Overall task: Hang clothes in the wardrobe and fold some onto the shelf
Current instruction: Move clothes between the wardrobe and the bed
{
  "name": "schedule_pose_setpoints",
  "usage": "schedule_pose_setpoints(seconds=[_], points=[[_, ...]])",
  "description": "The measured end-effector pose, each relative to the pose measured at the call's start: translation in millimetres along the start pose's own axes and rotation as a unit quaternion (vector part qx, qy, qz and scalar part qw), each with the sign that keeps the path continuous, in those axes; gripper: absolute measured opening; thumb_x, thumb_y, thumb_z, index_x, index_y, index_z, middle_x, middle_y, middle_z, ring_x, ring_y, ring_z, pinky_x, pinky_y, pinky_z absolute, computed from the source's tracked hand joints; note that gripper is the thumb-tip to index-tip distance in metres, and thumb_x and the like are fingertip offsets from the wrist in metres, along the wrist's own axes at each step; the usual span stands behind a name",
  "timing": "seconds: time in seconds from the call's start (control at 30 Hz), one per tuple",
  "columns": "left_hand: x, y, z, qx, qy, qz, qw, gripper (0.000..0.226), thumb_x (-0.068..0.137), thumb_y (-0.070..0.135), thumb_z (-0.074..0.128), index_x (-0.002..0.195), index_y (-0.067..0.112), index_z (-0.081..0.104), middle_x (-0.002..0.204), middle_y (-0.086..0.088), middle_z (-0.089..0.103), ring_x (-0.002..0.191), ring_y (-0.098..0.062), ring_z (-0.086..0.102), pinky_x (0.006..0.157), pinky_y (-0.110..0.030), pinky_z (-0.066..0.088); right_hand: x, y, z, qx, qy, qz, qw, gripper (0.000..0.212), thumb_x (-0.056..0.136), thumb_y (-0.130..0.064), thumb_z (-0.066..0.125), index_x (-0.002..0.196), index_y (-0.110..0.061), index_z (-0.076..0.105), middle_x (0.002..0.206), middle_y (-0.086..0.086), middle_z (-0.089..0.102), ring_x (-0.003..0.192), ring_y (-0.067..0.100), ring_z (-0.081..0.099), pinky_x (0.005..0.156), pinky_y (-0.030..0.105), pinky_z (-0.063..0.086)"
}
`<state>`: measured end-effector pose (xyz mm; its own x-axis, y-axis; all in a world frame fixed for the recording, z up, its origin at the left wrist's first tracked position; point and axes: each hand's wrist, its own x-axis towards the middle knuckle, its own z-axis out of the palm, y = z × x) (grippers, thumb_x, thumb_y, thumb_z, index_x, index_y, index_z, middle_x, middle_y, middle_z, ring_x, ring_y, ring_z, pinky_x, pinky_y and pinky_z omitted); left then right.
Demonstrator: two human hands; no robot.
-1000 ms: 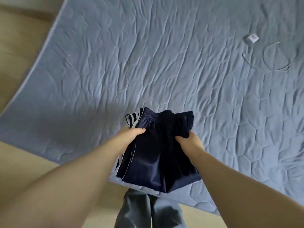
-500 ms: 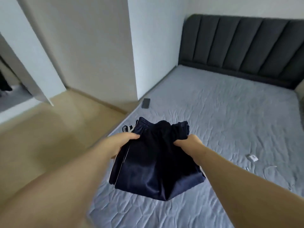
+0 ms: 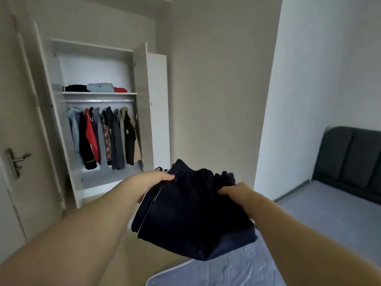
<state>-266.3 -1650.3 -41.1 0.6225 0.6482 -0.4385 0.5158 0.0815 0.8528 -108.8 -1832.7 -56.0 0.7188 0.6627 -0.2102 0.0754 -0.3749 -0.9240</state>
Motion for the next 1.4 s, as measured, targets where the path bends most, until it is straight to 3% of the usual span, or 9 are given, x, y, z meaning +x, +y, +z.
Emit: schedule_pose_setpoints(seconds=[0.07,0.23,0.37,0.53,0.6,0.7,1.07,1.23,1.4], points=[[2.2,-1.4,-47.8,0.005,0.040,0.003,0.999,0.038,0.080,0.042,0.067,0.099,0.009,0.068,0.095,-0.013,0.072,0.091,-0.030,0.068,0.090,-0.042,0.051,15.5,-29.7,36.5,-0.003,-0.028,-0.024,0.999,0.023,0.081,-0.011,0.065,0.097,-0.006,0.050,0.084,0.013,0.060,0.083,0.029,0.061,0.076,0.035,0.052],[20.7,8.0,-157.8,-0.018,0.078,0.031,0.996,0.031,0.086,0.035,0.063,0.095,0.005,0.068,0.086,-0.012,0.073,0.080,-0.026,0.068,0.080,-0.034,0.052,58.9,-98.2,125.4,-0.013,-0.083,-0.061,0.995,0.022,0.082,-0.012,0.065,0.099,-0.006,0.053,0.085,0.012,0.061,0.085,0.029,0.061,0.080,0.035,0.051],[50.9,17.0,-250.9,-0.023,0.110,0.050,0.992,0.040,0.090,0.030,0.058,0.118,0.002,0.060,0.103,-0.015,0.066,0.094,-0.029,0.061,0.099,-0.040,0.044,107.2,-154.5,201.8,-0.003,-0.114,-0.079,0.990,0.028,0.083,-0.011,0.065,0.107,-0.003,0.053,0.087,0.012,0.061,0.080,0.025,0.061,0.073,0.033,0.050],[99.7,26.8,-344.6,-0.029,0.138,0.072,0.987,0.051,0.091,0.027,0.056,0.135,0.004,0.043,0.134,-0.015,0.051,0.102,-0.028,0.059,0.093,-0.036,0.045,169.6,-209.4,285.2,-0.002,-0.130,-0.101,0.986,0.034,0.083,-0.010,0.065,0.113,0.000,0.054,0.086,0.011,0.061,0.083,0.027,0.061,0.076,0.033,0.049],[124.4,28.0,-373.5,-0.025,0.142,0.069,0.987,0.049,0.091,0.027,0.056,0.133,0.003,0.047,0.129,-0.017,0.055,0.111,-0.031,0.056,0.102,-0.038,0.041,196.2,-224.7,312.7,-0.009,-0.132,-0.099,0.986,0.038,0.083,-0.011,0.065,0.116,0.001,0.052,0.096,0.015,0.063,0.089,0.030,0.062,0.079,0.035,0.050],[159.4,31.4,-408.8,-0.041,0.148,0.058,0.987,0.044,0.091,0.026,0.057,0.127,0.001,0.053,0.102,-0.015,0.064,0.086,-0.027,0.061,0.090,-0.035,0.045,239.2,-243.9,345.7,-0.023,-0.142,-0.090,0.986,0.036,0.083,-0.013,0.066,0.114,-0.001,0.052,0.094,0.014,0.062,0.087,0.029,0.062,0.076,0.035,0.050],[310.1,79.4,-526.8,-0.089,0.199,0.021,0.976,0.036,0.087,0.027,0.062,0.112,0.001,0.060,0.094,-0.015,0.066,0.080,-0.027,0.063,0.070,-0.035,0.050,418.5,-332.8,433.1,-0.039,-0.207,-0.144,0.967,0.012,0.085,-0.010,0.062,0.092,-0.007,0.052,0.077,0.008,0.059,0.067,0.021,0.058,0.049,0.024,0.044],[378.7,112.1,-582.0,-0.109,0.230,0.036,0.967,0.024,0.088,0.025,0.061,0.099,0.004,0.060,0.068,-0.011,0.070,0.059,-0.023,0.066,0.051,-0.026,0.049,505.8,-390.0,477.0,-0.016,-0.212,-0.175,0.961,0.033,0.085,-0.011,0.064,0.114,0.002,0.056,0.092,0.012,0.063,0.074,0.024,0.059,0.068,0.028,0.047],[458.8,137.4,-657.0,-0.084,0.257,0.031,0.962,0.031,0.086,0.029,0.063,0.105,0.004,0.059,0.082,-0.013,0.066,0.070,-0.025,0.063,0.060,-0.030,0.047,589.8,-436.3,532.8,-0.028,-0.228,-0.183,0.956,0.040,0.085,-0.013,0.066,0.120,0.002,0.054,0.087,0.012,0.062,0.068,0.022,0.060,0.045,0.022,0.045]])
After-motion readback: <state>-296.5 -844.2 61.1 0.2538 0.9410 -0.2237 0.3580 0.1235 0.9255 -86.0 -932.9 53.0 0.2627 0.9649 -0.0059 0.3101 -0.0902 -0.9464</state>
